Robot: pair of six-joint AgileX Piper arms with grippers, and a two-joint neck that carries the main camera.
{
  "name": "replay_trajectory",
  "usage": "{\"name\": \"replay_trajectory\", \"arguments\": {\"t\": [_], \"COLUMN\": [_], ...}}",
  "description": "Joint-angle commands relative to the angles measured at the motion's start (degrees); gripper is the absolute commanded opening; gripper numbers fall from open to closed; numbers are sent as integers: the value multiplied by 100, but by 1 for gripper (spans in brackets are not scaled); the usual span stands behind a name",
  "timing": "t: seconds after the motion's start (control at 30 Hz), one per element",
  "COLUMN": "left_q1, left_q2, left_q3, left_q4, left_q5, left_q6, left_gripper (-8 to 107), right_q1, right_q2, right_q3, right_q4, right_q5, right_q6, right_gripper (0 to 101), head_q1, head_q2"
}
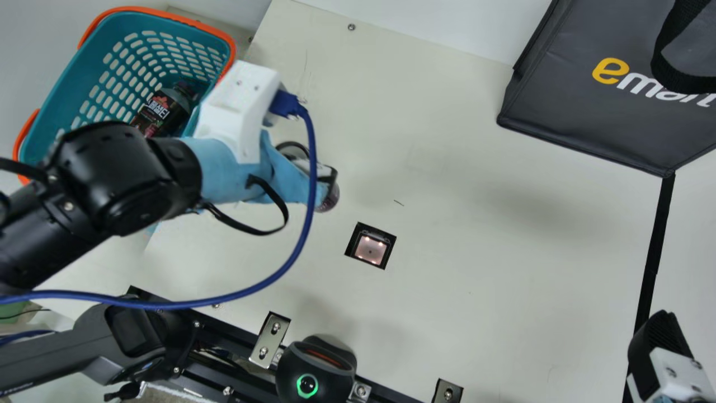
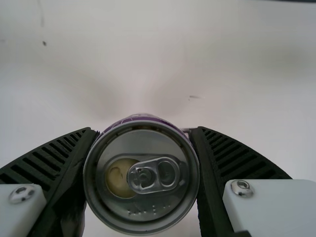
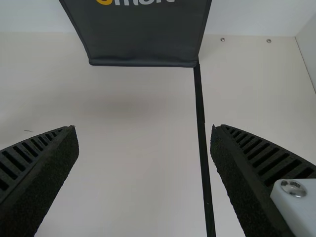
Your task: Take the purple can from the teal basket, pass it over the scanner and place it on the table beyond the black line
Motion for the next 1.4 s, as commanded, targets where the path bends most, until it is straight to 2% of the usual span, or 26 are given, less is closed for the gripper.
{"name": "replay_trajectory", "arguments": {"t": [0.0, 0.37, 0.67, 1.37], "left_q1": [-292, -1223, -1803, -2312], "left_q2": [38, 245, 374, 927], "left_q3": [-7, 42, 264, 556], "left_q4": [29, 189, 356, 1134], "left_q5": [25, 101, -38, -720], "left_q6": [-177, -869, -1405, -2441], "left_gripper": [-8, -8, -8, -8], "right_q1": [0, 0, 0, 0], "right_q2": [0, 0, 0, 0], "right_q3": [0, 0, 0, 0], "right_q4": [0, 0, 0, 0], "right_q5": [0, 0, 0, 0], "right_q6": [0, 0, 0, 0], "right_gripper": [95, 95, 95, 95], "head_q1": [-166, -166, -166, -166], "head_q2": [14, 14, 14, 14]}}
